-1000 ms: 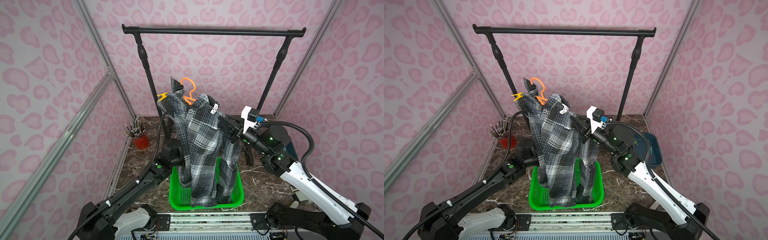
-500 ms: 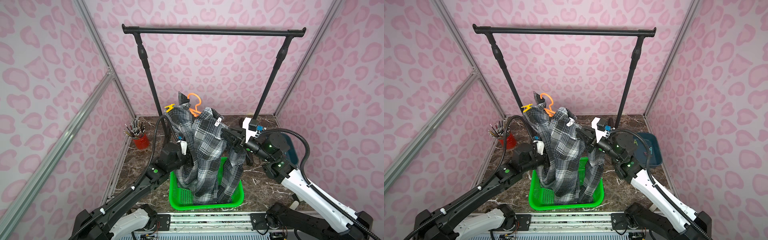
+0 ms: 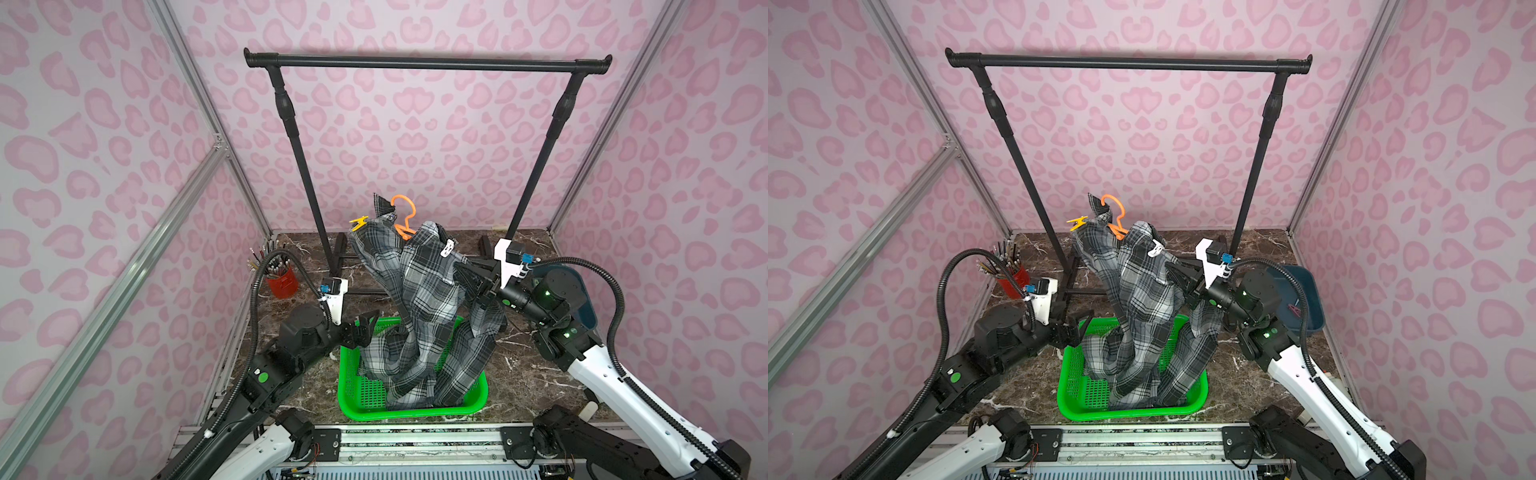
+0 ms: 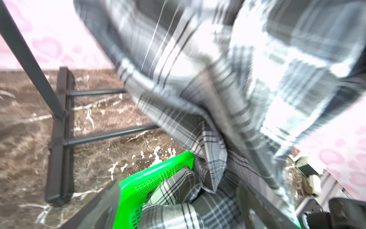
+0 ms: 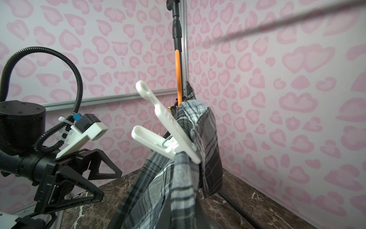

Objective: Remove the clothespins securing long-sleeve shirts to the hanger
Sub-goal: Place the long-sleeve shirt at the bin.

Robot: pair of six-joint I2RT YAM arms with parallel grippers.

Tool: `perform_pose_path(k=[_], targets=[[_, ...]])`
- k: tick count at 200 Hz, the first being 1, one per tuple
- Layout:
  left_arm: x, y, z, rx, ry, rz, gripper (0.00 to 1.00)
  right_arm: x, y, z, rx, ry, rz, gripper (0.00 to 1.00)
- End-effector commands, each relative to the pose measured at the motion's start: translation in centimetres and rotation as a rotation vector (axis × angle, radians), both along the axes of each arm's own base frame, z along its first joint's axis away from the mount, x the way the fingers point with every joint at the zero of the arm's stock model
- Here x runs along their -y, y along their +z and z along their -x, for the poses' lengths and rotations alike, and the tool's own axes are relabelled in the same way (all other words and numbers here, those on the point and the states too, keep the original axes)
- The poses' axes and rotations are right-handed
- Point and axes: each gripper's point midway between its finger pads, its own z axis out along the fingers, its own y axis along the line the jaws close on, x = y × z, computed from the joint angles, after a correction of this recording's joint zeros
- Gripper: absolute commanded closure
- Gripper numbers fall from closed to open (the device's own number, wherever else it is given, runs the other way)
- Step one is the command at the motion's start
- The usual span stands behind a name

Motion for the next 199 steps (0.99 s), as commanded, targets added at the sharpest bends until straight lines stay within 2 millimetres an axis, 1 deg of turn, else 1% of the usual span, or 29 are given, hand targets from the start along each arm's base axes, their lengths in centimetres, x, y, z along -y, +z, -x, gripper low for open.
perform_pose_path(k=[1,10,25,36,46,52,72,81,102,127,148,181,199], targets=[[-0.6,3.1,1.1,0.086,-0.047,-0.023,0.05,-0.7,0.5,0.7,0.015,0.06,-0.011,1.0],[-0.2,4.6,1.4,0.113,-0.078,-0.004,0.06,-0.8,0.1,0.8,0.007,0.068,0.0,1.0],[1.6,7.6,1.6,0.159,-0.181,0.068,0.12,-1.2,-0.7,0.9,0.0,0.078,0.021,1.0],[2.5,9.6,1.1,0.192,-0.215,0.122,0.15,-1.4,-1.2,1.1,-0.011,0.089,0.037,1.0],[3.1,11.3,0.6,0.236,-0.242,0.157,0.16,-1.5,-1.5,1.2,-0.014,0.095,0.039,1.0],[3.5,11.7,0.1,0.247,-0.249,0.164,0.16,-1.6,-1.6,1.3,-0.014,0.099,0.038,1.0],[4.4,11.7,-1.7,0.253,-0.248,0.146,0.18,-1.7,-1.8,1.5,-0.015,0.104,0.04,1.0],[4.7,12.0,-2.2,0.279,-0.247,0.157,0.18,-1.8,-2.1,1.5,-0.017,0.102,0.052,1.0],[4.6,13.0,-3.7,0.331,-0.208,0.157,0.17,-2.1,-2.6,1.7,-0.02,0.111,0.07,1.0],[5.2,13.7,-5.2,0.359,-0.214,0.17,0.18,-2.6,-3.0,2.0,-0.019,0.129,0.081,1.0],[5.4,14.2,-6.9,0.371,-0.204,0.192,0.19,-2.9,-3.2,2.2,-0.02,0.138,0.091,1.0],[5.6,13.5,-9.6,0.349,-0.185,0.197,0.23,-3.2,-3.4,2.6,-0.02,0.158,0.09,1.0],[5.6,13.4,-10.3,0.349,-0.184,0.198,0.28,-3.3,-3.5,2.7,-0.022,0.161,0.093,1.0]])
